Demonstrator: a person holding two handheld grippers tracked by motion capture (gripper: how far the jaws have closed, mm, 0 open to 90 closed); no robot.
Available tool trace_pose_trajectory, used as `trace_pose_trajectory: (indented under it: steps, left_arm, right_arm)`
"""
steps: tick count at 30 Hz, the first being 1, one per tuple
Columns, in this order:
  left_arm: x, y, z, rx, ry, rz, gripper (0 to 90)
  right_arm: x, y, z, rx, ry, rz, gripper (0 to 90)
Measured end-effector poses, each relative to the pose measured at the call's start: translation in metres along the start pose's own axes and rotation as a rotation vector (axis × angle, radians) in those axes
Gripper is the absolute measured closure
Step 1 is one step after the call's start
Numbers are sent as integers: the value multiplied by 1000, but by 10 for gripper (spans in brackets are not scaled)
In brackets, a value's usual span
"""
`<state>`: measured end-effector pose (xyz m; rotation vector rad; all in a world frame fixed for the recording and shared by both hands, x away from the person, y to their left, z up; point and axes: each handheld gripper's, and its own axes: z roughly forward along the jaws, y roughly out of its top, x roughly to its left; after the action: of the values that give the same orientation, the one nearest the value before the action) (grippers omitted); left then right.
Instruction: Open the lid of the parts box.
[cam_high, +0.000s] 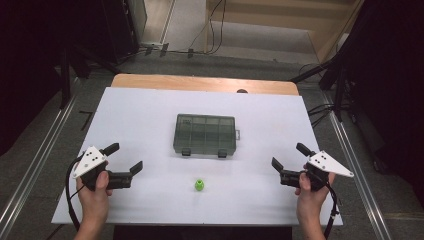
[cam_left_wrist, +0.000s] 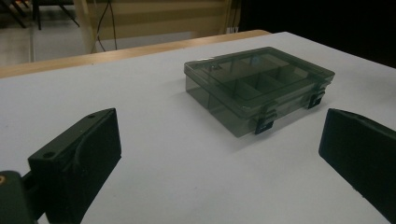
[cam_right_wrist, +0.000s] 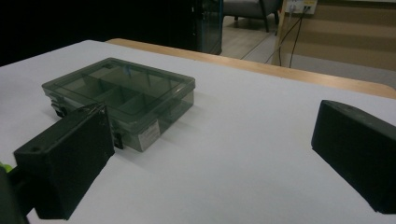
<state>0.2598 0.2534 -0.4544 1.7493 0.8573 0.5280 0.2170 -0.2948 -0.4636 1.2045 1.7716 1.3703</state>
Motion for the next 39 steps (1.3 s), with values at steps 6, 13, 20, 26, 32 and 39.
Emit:
trace_pose_trajectory:
  steps: [6,13,20,26,32,39]
  left_arm:
    - [-2,6,11,3,-17,9,0]
    - [-3,12,25,-8,-23,-10,0]
    - [-7,16,42,-12,-45,-20,0]
    - [-9,24,53,-28,-40,-25,40]
    - [-12,29,65,-32,-34,-23,155]
    - [-12,22,82,13,-92,-53,270]
  right_arm:
    - [6,10,15,18,8,-11,0]
    - [9,21,30,32,44,17,0]
    - [15,29,47,38,76,13,0]
    - [18,34,56,22,86,12,0]
    - [20,35,66,14,104,19,55]
    - [23,30,83,46,208,27,376]
